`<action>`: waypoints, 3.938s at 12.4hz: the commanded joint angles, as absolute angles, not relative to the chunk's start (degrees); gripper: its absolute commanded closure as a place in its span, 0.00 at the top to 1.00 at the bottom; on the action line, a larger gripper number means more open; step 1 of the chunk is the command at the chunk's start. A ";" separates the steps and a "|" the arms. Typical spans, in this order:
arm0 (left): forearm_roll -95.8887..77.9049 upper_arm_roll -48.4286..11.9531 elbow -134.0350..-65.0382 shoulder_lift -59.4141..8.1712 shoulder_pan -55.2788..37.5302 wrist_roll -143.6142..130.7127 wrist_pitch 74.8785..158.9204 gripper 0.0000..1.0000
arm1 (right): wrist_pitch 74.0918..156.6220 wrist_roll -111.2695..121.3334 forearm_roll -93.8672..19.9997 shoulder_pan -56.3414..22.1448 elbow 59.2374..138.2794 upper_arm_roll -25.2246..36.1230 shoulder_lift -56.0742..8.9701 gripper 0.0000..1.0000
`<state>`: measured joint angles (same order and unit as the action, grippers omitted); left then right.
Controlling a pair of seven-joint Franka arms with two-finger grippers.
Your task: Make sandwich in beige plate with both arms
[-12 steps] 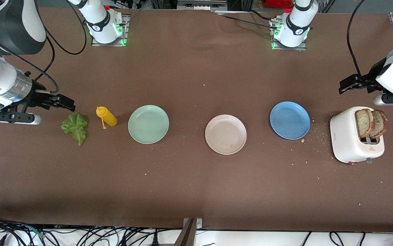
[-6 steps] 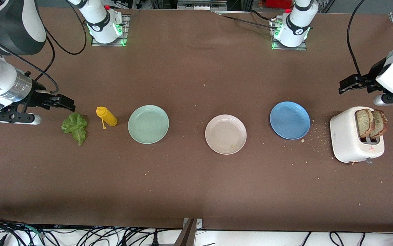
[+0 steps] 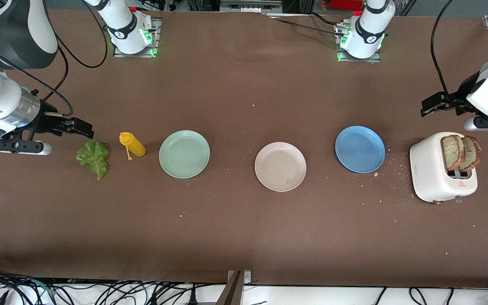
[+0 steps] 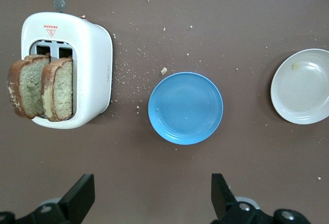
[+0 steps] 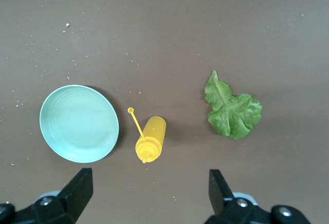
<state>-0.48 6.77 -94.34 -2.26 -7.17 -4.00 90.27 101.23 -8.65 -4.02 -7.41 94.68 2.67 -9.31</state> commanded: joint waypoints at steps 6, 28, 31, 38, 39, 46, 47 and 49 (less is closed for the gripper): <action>-1.49 7.03 -93.34 -2.72 -7.47 -3.60 89.91 1.00 | 100.63 -7.82 -4.92 -7.03 94.57 2.72 -9.14 1.00; -1.49 7.03 -93.51 -2.72 -7.38 -3.25 89.65 1.00 | 100.55 -7.56 1.05 -7.12 94.22 2.81 -9.49 1.00; -1.49 6.94 -93.78 -4.30 -7.47 -3.25 88.86 1.00 | 100.55 -7.56 0.97 -7.12 94.31 2.81 -9.49 1.00; -0.80 7.12 -93.25 -13.61 -6.78 0.67 90.70 1.00 | 100.55 -7.56 0.97 -7.12 94.31 2.81 -9.58 1.00; -0.79 7.21 -93.25 -14.23 -3.98 6.97 90.96 1.00 | 100.55 -7.56 0.97 -7.12 94.31 2.81 -9.58 1.00; -2.37 7.12 -93.43 -16.95 6.68 25.14 92.89 1.00 | 100.55 -8.00 1.14 -7.12 94.31 2.81 -9.67 1.00; -2.55 7.12 -93.51 -17.05 7.11 25.22 93.07 1.00 | 100.55 -8.00 1.14 -7.12 94.22 2.81 -9.67 1.00; -2.98 7.12 -93.43 -17.93 8.78 26.10 93.25 1.00 | 100.55 -8.52 0.97 -7.47 94.31 2.73 -9.67 1.00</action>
<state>-1.03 7.29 -94.47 -16.77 7.00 24.17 92.91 101.14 -8.20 0.30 -7.20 94.68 2.90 -9.55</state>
